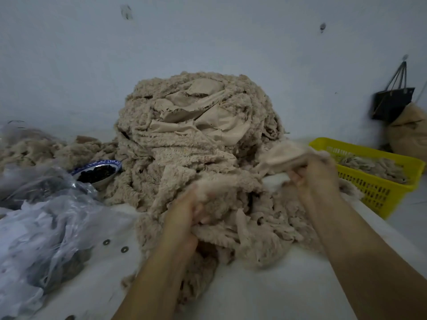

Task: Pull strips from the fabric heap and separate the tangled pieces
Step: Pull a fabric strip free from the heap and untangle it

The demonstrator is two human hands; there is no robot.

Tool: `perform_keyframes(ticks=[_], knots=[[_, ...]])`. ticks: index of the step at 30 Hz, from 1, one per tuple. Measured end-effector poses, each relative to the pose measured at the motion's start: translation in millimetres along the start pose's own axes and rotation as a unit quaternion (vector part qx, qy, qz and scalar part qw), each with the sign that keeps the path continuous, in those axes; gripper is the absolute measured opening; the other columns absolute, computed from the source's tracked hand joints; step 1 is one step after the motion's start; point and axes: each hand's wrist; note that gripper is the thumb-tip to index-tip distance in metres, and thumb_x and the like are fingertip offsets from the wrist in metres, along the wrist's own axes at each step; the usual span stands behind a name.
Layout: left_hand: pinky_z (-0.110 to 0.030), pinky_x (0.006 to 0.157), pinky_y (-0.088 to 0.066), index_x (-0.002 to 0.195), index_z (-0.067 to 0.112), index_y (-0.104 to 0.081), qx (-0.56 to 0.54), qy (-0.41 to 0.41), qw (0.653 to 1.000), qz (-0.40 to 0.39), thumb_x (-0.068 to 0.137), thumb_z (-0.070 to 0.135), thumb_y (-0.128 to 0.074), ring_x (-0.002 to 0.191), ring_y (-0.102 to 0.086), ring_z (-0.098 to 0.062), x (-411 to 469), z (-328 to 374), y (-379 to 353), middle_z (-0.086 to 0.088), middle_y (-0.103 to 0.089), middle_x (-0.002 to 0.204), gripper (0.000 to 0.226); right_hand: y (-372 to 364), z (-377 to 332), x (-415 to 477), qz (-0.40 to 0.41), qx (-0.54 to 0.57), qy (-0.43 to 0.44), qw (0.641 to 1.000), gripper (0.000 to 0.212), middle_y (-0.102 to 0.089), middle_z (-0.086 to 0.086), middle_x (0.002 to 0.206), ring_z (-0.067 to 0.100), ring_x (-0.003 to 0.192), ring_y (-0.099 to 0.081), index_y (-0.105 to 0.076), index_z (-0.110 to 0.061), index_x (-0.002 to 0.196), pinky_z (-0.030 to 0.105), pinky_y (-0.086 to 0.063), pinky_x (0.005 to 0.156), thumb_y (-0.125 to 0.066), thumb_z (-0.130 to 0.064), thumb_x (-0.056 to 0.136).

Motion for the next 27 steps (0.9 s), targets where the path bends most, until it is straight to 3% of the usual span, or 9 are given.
perform_keyframes(ticks=[4, 7, 10, 13, 16, 20, 22, 24, 27], knots=[[-0.023, 0.046, -0.038, 0.072, 0.018, -0.055, 0.043, -0.014, 0.998, 0.036, 0.105, 0.034, -0.049, 0.040, -0.031, -0.009, 7.4, 12.4, 12.1, 0.004, -0.035, 0.047, 0.037, 16.1, -11.4, 15.4, -0.002, 0.014, 0.028, 1.000, 0.025, -0.059, 0.007, 0.075, 0.020, 0.069, -0.063, -0.047, -0.017, 0.086, 0.033, -0.061, 0.057, -0.044, 0.006, 0.095], [-0.027, 0.053, -0.049, 0.098, 0.018, -0.069, 0.148, -0.017, 0.989, -0.019, 0.102, 0.022, -0.054, 0.047, -0.047, -0.010, 2.8, 8.4, -14.0, 0.000, -0.062, 0.060, 0.016, 4.2, 1.7, 7.8, -0.075, -0.067, 0.017, 0.995, 0.019, -0.062, -0.004, 0.061, 0.010, 0.056, -0.061, -0.051, -0.019, 0.083, 0.031, -0.054, 0.057, -0.053, -0.005, 0.095], [-0.025, 0.057, -0.054, 0.095, 0.033, -0.075, 0.181, -0.008, 0.982, -0.053, 0.102, 0.015, -0.048, 0.052, -0.060, -0.010, 0.1, 7.8, -30.7, 0.001, -0.067, 0.062, 0.033, -6.8, 6.2, 0.5, -0.143, -0.064, 0.003, 0.988, 0.013, -0.071, -0.003, 0.074, 0.012, 0.070, -0.068, -0.058, -0.018, 0.087, 0.029, -0.056, 0.059, -0.055, -0.009, 0.095], [-0.023, 0.061, -0.054, 0.092, 0.036, -0.080, 0.224, -0.017, 0.971, -0.087, 0.097, 0.035, -0.057, 0.073, -0.072, -0.007, -3.2, 8.8, -39.3, 0.011, -0.077, 0.087, 0.023, -10.0, 3.5, -3.7, -0.185, -0.064, -0.004, 0.981, 0.011, -0.075, -0.004, 0.077, 0.009, 0.070, -0.072, -0.061, -0.017, 0.095, 0.024, -0.055, 0.055, -0.054, -0.009, 0.097], [-0.019, 0.067, -0.054, 0.092, 0.026, -0.076, 0.277, -0.003, 0.953, -0.124, 0.090, 0.057, -0.057, 0.071, -0.070, 0.003, -5.7, 6.1, -47.8, 0.018, -0.075, 0.080, 0.037, -13.8, 8.4, -10.2, -0.214, -0.068, -0.010, 0.974, 0.013, -0.077, -0.001, 0.088, 0.012, 0.080, -0.074, -0.064, -0.016, 0.103, 0.027, -0.057, 0.062, -0.056, -0.009, 0.096], [-0.022, 0.057, -0.054, 0.105, 0.020, -0.075, 0.164, 0.033, 0.980, -0.107, 0.096, 0.020, -0.063, 0.061, -0.067, -0.009, -3.5, 8.7, -47.0, 0.000, -0.075, 0.084, 0.015, -6.4, 6.2, 2.2, -0.148, -0.110, 0.006, 0.983, 0.012, -0.073, 0.004, 0.102, 0.016, 0.089, -0.072, -0.066, -0.022, 0.103, 0.031, -0.057, 0.063, -0.056, -0.019, 0.098], [-0.022, 0.050, -0.052, 0.111, 0.011, -0.073, 0.011, 0.073, 0.990, -0.122, 0.096, 0.010, -0.060, 0.059, -0.065, -0.011, -1.1, 14.0, -42.0, -0.008, -0.074, 0.085, 0.020, 2.4, 3.9, 12.3, -0.112, -0.181, -0.010, 0.977, 0.035, -0.062, 0.004, 0.132, 0.022, 0.109, -0.065, -0.058, -0.023, 0.130, 0.038, -0.056, 0.078, -0.057, -0.039, 0.099], [-0.022, 0.053, -0.055, 0.113, 0.005, -0.072, -0.100, 0.092, 0.980, -0.148, 0.086, 0.010, -0.065, 0.069, -0.070, -0.014, -1.2, 19.7, -37.3, -0.011, -0.076, 0.097, 0.028, 13.1, 9.6, 8.8, -0.110, -0.325, -0.052, 0.938, 0.061, -0.046, 0.002, 0.150, 0.024, 0.124, -0.055, -0.047, -0.021, 0.145, 0.042, -0.050, 0.094, -0.055, -0.055, 0.095], [-0.026, 0.073, -0.061, 0.119, 0.001, -0.069, -0.185, 0.088, 0.964, -0.171, 0.090, 0.010, -0.059, 0.096, -0.074, -0.020, 2.1, 21.5, -35.3, -0.015, -0.072, 0.118, 0.031, 17.0, 31.5, -22.4, -0.200, -0.450, -0.018, 0.870, 0.053, -0.064, -0.004, 0.131, 0.017, 0.115, -0.061, -0.066, -0.026, 0.125, 0.041, -0.049, 0.101, -0.051, -0.065, 0.091]])
Point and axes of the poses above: each hand's wrist, its own x-axis towards the middle knuckle, its own y-axis out of the back of the hand, z = x × y
